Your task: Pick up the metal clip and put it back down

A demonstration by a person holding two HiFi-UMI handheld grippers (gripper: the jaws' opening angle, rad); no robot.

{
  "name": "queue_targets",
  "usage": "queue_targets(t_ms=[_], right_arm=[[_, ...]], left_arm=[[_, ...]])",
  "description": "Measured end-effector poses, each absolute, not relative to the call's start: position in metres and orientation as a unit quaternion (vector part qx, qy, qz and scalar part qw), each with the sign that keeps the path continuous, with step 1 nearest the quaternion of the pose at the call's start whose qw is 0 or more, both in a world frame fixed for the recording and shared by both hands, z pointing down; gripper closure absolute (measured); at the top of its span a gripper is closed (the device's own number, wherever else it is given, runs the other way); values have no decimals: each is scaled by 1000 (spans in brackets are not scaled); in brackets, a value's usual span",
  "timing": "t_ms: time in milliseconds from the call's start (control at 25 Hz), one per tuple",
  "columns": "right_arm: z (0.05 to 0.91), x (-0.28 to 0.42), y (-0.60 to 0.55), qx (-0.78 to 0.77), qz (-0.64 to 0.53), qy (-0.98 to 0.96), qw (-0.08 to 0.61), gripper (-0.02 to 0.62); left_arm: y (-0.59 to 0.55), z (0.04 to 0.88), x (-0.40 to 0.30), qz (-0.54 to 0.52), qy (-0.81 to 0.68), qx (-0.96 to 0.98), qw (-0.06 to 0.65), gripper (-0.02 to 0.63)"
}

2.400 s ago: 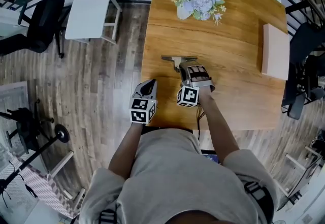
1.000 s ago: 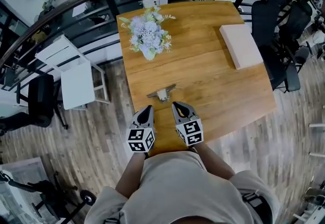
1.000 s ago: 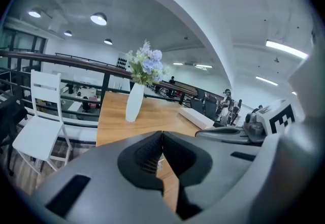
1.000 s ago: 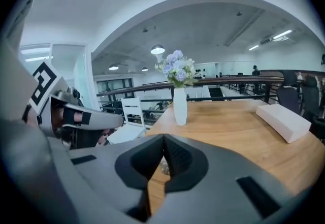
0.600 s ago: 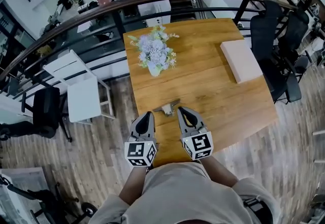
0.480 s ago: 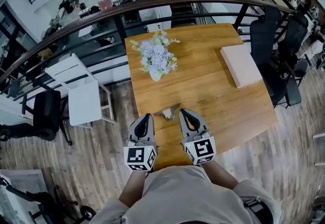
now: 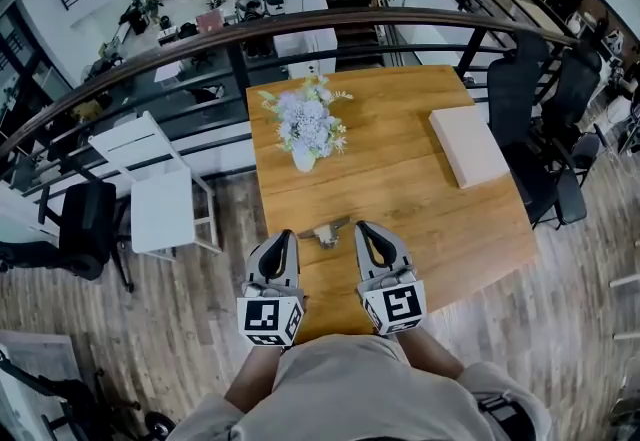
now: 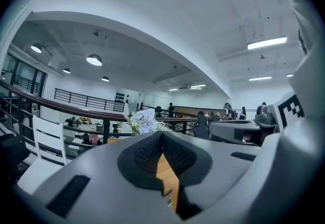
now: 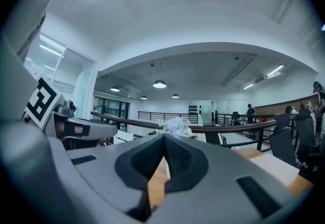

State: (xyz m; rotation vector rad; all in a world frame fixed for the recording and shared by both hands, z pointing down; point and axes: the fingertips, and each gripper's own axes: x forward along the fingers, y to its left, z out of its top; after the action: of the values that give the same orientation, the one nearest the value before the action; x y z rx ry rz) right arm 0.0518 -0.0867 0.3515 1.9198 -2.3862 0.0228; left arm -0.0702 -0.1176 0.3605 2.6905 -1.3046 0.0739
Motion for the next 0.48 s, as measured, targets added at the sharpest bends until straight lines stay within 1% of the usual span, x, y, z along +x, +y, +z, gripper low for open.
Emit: queue_targets(t_ms=[200,480], right_arm=[[354,63,-86,636,12,-771,45,569],[355,60,-82,629,11,-775,55,569]], left_arm=[[-117,360,-68,25,-432,898,72,581],[-113,358,-65,25,-434,898,70,583]])
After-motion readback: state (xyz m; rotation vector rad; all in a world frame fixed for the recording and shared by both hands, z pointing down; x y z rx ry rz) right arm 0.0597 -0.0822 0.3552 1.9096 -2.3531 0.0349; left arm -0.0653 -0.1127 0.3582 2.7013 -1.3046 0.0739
